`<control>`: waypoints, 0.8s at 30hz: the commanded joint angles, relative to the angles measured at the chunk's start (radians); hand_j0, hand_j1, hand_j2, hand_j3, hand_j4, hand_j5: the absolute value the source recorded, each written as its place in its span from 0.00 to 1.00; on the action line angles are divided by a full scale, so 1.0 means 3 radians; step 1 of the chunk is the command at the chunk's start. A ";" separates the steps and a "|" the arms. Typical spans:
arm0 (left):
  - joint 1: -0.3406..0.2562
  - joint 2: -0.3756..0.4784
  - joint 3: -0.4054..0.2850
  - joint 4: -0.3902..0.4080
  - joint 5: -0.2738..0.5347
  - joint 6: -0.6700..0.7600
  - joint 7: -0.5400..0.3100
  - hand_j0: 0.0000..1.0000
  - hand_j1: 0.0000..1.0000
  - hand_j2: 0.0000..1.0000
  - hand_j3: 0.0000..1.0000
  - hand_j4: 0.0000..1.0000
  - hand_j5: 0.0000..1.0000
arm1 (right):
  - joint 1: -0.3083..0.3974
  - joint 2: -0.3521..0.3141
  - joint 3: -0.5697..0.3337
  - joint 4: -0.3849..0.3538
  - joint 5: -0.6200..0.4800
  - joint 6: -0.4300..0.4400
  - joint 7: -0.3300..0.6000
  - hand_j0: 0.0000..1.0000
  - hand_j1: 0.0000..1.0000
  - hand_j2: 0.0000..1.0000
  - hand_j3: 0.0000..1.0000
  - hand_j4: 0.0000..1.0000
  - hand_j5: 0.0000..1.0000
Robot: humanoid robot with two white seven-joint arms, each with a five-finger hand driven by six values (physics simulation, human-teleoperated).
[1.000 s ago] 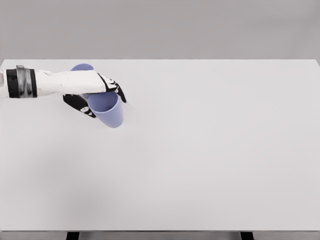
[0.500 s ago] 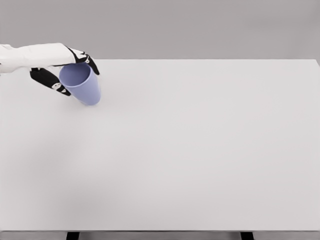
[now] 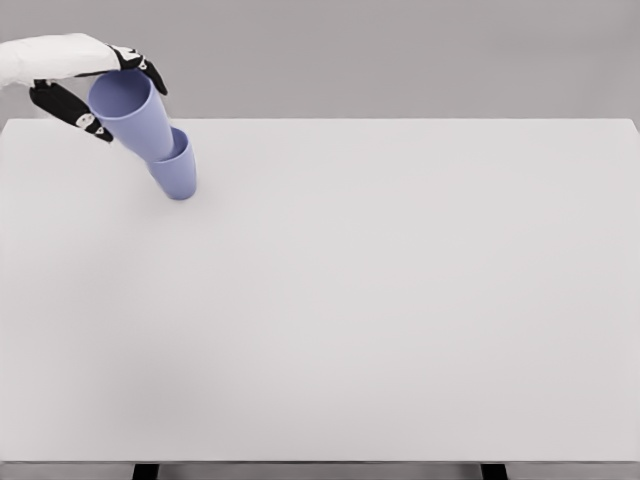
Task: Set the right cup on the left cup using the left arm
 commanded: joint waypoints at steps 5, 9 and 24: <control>-0.0026 -0.0118 -0.0014 0.0222 0.0030 0.0005 -0.0052 0.55 0.55 0.55 0.55 0.55 0.55 | 0.0000 0.0000 0.0000 0.0000 0.0001 0.0000 0.0001 1.00 1.00 1.00 1.00 1.00 1.00; -0.0087 -0.0205 -0.0024 0.0365 0.0030 0.0005 -0.0109 0.55 0.55 0.55 0.55 0.55 0.55 | 0.0000 0.0000 0.0000 0.0000 0.0001 0.0000 0.0001 1.00 1.00 1.00 1.00 1.00 1.00; -0.0097 -0.0553 -0.0024 0.0846 0.0015 0.0005 -0.0180 0.56 0.56 0.56 0.56 0.56 0.56 | 0.0000 0.0000 0.0000 0.0000 0.0001 0.0000 0.0001 1.00 1.00 1.00 1.00 1.00 1.00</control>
